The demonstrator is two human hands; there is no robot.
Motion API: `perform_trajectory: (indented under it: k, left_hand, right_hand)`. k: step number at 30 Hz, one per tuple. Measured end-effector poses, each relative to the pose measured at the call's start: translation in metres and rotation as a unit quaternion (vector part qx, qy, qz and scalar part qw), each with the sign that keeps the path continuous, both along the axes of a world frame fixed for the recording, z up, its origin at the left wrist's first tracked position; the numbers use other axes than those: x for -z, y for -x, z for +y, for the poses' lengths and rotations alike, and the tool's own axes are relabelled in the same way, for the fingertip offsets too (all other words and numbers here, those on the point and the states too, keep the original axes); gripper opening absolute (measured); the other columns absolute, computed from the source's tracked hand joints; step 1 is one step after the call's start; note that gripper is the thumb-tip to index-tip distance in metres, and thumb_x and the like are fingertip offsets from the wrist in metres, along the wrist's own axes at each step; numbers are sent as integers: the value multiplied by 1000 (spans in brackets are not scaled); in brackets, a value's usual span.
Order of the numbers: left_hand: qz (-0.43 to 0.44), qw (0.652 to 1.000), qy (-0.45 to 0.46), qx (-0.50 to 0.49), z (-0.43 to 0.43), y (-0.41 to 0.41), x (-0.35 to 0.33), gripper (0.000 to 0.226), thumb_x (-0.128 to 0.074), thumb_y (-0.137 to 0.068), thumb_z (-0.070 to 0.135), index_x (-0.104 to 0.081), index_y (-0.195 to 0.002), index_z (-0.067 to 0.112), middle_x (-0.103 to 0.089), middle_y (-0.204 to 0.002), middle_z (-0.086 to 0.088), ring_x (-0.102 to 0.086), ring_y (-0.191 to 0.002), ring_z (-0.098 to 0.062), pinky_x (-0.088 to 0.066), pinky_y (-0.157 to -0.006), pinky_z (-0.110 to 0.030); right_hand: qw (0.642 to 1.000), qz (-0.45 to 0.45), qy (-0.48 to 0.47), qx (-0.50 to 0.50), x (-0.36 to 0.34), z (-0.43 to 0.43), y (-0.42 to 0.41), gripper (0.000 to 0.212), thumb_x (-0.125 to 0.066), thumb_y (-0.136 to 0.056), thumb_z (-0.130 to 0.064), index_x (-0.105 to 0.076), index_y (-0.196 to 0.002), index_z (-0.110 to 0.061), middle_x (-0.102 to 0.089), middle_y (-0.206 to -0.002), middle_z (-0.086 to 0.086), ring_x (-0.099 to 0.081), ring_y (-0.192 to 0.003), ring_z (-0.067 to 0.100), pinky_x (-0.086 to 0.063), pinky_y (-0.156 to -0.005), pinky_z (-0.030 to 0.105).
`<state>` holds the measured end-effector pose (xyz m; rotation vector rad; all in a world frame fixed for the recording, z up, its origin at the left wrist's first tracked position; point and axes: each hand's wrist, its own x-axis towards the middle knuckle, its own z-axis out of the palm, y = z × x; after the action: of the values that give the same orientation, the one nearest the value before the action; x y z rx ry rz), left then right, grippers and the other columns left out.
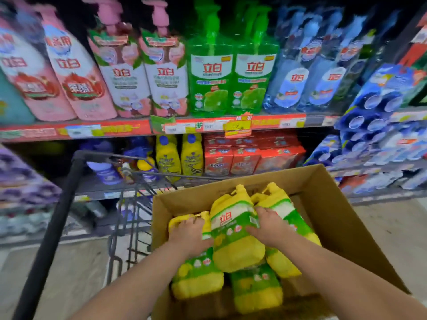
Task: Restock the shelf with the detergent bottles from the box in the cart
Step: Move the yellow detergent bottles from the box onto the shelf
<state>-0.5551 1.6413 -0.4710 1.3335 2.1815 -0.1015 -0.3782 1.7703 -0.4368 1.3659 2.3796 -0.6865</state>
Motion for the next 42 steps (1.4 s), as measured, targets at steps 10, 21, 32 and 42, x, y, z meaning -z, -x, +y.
perform_trajectory:
  k: [10, 21, 32, 42]
  left_hand:
    - [-253, 933, -18, -253, 34, -30, 45, 74, -62, -84, 48, -34, -142, 13, -45, -141, -8, -45, -125, -22, -38, -93, -24]
    - [-454, 781, -72, -422, 34, -41, 56, 59, -70, -83, 29, -45, -134, 13, -57, -101, 11, -60, -95, -14, -54, -84, -36]
    - [-510, 694, -115, -495, 6, -50, 20, 55, -76, -74, 38, -50, -122, 27, -63, -118, 1, -57, -109, -22, -46, -97, -51]
    - [-415, 666, -364, -501, -43, -17, -67, 56, -77, -76, 15, -44, -120, 25, -66, -108, -1, -66, -94, -18, -57, -78, -35]
  right_hand:
    - [969, 106, 125, 183, 50, 15, 18, 91, -70, -76, -52, -24, -143, -11, -40, -139, 13, -41, -129, 32, -38, -103, 40]
    - [957, 108, 127, 239, 62, 17, 32, 84, -77, -68, -49, -37, -129, -8, -41, -129, 14, -49, -114, 30, -43, -85, 34]
    - [913, 290, 189, 214, 15, 13, 10, 81, -83, -64, -31, -43, -133, -19, -57, -110, -4, -56, -99, 18, -49, -82, 33]
    - [846, 448, 268, 108, -67, -17, 64, 75, -80, -70, -15, -43, -135, -22, -60, -108, -5, -63, -90, 11, -53, -73, 26]
